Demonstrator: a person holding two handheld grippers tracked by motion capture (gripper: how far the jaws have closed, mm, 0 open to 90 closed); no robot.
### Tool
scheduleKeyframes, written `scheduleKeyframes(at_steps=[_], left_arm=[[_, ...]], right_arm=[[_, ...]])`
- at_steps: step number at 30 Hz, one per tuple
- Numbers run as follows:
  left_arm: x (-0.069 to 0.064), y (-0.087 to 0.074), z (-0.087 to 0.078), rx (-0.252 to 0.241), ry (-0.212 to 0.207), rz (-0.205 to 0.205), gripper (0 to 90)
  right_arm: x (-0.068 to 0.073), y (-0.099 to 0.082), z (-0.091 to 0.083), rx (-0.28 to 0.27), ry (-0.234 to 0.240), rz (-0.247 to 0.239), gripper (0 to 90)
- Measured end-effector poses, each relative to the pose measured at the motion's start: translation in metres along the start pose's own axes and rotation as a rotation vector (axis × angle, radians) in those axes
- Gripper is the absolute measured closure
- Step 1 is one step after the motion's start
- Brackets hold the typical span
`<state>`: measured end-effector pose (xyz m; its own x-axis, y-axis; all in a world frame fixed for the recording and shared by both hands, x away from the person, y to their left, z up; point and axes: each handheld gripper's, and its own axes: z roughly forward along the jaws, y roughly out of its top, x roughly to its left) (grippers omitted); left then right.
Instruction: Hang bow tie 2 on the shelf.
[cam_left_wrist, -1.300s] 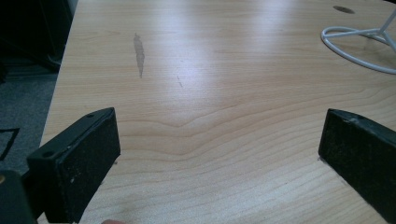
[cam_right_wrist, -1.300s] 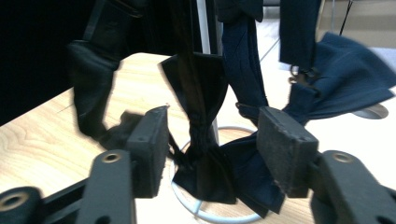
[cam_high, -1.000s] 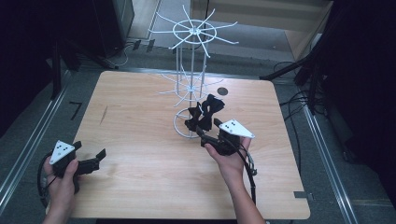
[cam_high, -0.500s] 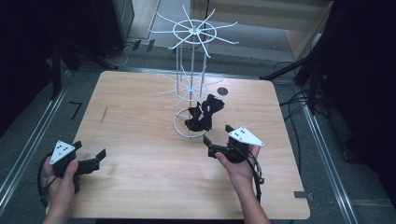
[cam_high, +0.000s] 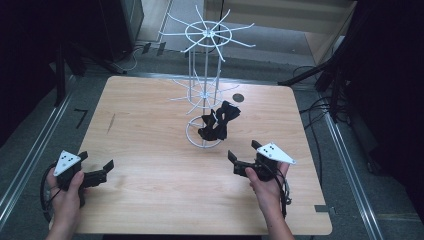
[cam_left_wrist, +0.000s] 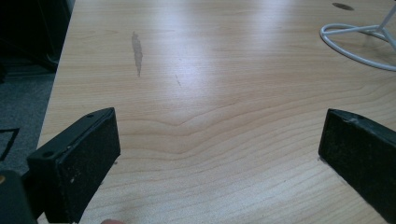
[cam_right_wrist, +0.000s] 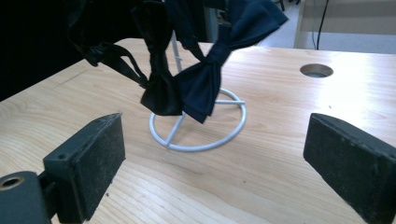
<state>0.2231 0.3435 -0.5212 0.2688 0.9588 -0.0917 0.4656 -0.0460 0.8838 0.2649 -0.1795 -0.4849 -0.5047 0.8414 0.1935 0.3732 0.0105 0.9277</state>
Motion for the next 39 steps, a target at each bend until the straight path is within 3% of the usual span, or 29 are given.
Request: scheduleKeyframes(at_steps=[18,31,39], left_arm=[[0.0,0.0,0.0,-0.001,0.001,0.0,0.0],[0.0,0.0,0.0,-0.002,0.001,0.0,0.0],[0.0,0.0,0.0,-0.001,0.003,-0.001,0.0]], right_arm=[[-0.026,-0.014,-0.023,0.012,-0.052,0.006,5.8],[-0.053,-0.027,-0.048,0.017,-0.113,0.033,5.9],[-0.066,-0.036,-0.061,0.03,-0.159,0.016,6.0]])
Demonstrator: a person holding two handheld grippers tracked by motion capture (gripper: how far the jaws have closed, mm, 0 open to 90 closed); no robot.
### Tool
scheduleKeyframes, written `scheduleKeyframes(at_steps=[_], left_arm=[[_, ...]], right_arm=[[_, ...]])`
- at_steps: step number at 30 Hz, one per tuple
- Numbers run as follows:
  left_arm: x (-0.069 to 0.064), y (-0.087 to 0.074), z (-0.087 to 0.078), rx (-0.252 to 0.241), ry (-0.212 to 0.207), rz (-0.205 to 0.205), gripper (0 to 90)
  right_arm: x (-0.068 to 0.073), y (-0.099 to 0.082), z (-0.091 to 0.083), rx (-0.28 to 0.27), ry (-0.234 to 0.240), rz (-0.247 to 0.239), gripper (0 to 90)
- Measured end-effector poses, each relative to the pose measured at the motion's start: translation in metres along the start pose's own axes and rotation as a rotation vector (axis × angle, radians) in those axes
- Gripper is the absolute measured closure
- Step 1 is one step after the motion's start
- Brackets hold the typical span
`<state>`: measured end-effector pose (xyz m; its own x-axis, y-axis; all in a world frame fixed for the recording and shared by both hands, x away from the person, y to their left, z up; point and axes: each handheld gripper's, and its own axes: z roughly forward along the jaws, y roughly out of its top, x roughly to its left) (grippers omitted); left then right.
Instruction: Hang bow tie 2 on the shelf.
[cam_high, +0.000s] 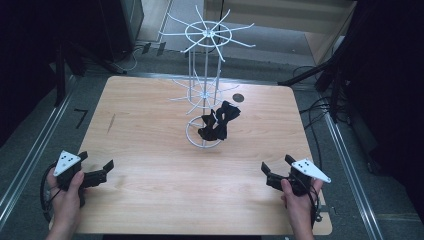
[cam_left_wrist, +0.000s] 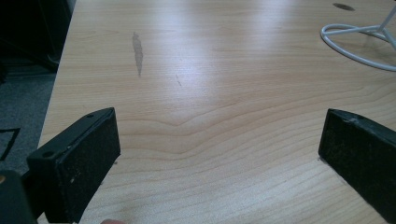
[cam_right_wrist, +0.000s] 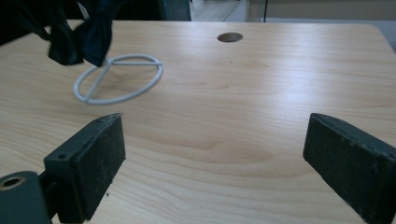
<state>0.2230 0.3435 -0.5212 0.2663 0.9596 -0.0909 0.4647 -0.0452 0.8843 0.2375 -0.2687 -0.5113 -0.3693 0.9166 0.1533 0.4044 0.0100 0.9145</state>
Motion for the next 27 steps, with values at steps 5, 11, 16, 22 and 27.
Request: scheduleKeyframes(at_steps=[5,11,16,22,27], left_arm=[[0.0,0.0,0.0,0.0,-0.001,0.0,0.0],[0.0,0.0,0.0,-0.001,0.0,-0.002,0.0],[0.0,0.0,0.0,-0.002,0.0,-0.003,0.0],[0.0,0.0,0.0,-0.001,0.0,-0.001,0.0],[0.0,0.0,0.0,-0.001,0.001,-0.002,0.0]], right_arm=[[-0.01,-0.007,-0.003,0.023,-0.023,-0.008,6.0],[-0.023,-0.014,-0.009,0.032,-0.048,0.015,6.0],[-0.035,-0.02,-0.015,0.043,-0.071,0.021,6.0],[-0.046,-0.026,-0.024,0.049,-0.099,0.038,6.0],[-0.055,-0.03,-0.033,0.044,-0.116,0.045,6.0]])
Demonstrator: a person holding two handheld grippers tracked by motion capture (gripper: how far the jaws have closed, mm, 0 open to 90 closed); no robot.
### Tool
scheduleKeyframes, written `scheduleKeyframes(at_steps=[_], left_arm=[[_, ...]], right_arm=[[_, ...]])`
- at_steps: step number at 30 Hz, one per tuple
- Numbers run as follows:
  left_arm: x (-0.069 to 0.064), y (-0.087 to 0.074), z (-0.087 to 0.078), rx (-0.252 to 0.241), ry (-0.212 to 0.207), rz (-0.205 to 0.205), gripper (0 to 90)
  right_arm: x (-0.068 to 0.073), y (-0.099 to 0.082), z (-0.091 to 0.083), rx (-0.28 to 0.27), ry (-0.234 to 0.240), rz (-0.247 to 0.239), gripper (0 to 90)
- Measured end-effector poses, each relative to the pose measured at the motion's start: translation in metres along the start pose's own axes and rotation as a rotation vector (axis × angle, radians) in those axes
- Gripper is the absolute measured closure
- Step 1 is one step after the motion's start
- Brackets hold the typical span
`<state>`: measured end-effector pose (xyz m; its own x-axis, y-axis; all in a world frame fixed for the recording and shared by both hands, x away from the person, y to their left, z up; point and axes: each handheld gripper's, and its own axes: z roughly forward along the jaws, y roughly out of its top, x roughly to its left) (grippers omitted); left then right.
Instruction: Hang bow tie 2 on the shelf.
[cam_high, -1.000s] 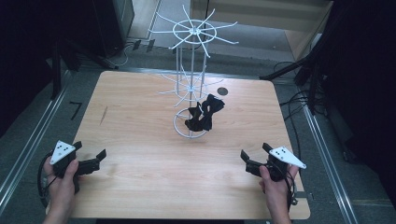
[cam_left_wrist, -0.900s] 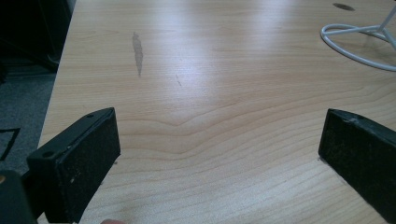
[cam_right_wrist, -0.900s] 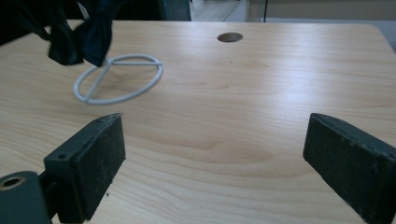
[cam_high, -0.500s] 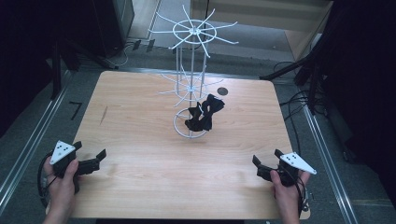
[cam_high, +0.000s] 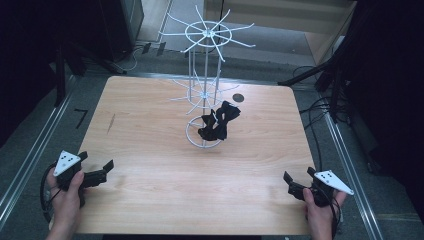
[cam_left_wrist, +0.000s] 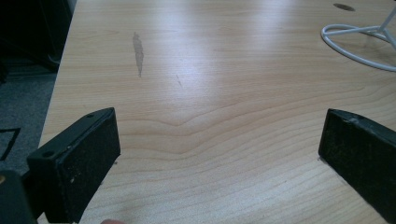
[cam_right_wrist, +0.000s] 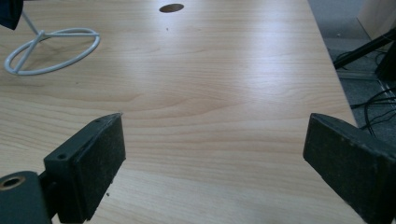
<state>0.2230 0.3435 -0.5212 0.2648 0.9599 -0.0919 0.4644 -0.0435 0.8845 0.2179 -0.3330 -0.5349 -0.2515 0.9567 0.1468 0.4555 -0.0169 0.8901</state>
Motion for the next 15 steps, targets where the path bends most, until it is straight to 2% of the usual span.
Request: scheduleKeyframes(at_steps=[9,15], left_arm=[[-0.001,0.0,0.0,0.005,-0.005,-0.001,0.0],[-0.001,0.0,0.0,0.005,-0.004,-0.001,0.0]], right_arm=[[-0.017,-0.007,-0.015,-0.003,-0.038,0.008,6.4],[-0.025,-0.011,-0.022,-0.006,-0.071,-0.015,6.5]])
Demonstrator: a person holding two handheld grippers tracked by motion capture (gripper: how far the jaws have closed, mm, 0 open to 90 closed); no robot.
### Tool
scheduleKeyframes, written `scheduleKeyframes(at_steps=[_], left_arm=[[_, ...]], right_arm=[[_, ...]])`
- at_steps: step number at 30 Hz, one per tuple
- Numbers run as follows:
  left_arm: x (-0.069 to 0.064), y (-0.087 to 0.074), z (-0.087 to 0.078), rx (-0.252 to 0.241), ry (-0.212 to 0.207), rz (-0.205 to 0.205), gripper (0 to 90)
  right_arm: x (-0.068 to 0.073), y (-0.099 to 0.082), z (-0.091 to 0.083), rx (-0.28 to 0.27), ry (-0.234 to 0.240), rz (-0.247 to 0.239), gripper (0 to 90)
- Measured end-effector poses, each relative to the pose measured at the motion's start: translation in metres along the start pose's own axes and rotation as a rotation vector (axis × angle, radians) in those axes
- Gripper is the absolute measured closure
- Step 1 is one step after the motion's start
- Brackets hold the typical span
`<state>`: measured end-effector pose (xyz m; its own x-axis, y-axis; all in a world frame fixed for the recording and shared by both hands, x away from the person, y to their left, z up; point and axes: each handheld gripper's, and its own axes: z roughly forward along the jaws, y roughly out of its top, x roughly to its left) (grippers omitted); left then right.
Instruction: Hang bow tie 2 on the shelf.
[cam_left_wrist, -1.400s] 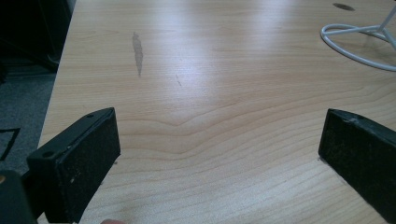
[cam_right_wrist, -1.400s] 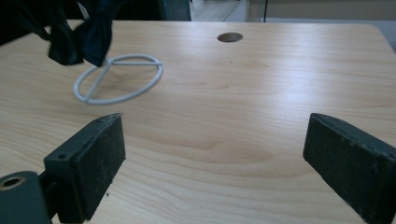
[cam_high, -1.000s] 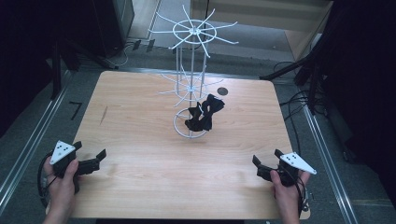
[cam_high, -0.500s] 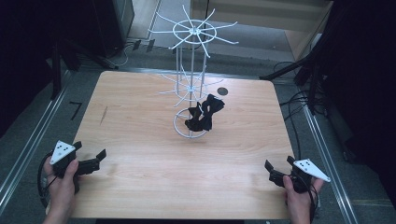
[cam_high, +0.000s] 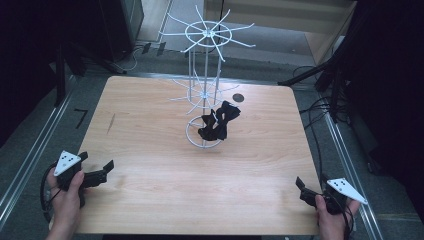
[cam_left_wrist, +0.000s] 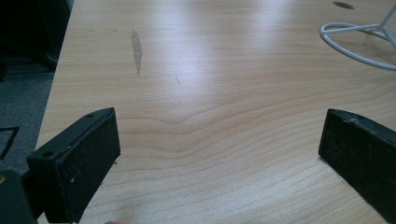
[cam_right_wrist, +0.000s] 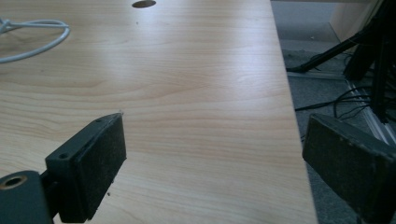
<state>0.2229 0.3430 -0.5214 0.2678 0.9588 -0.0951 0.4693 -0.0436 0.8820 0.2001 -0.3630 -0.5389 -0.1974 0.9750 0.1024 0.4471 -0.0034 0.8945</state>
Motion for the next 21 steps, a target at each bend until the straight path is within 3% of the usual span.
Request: scheduleKeyframes(at_steps=[8,21], left_arm=[[0.0,0.0,0.0,0.0,0.002,-0.002,0.0],[0.0,0.0,0.0,0.01,-0.01,-0.007,0.0]], right_arm=[[-0.021,-0.009,-0.014,-0.013,-0.033,0.077,7.1],[-0.02,-0.008,-0.013,-0.022,-0.01,0.07,7.2]])
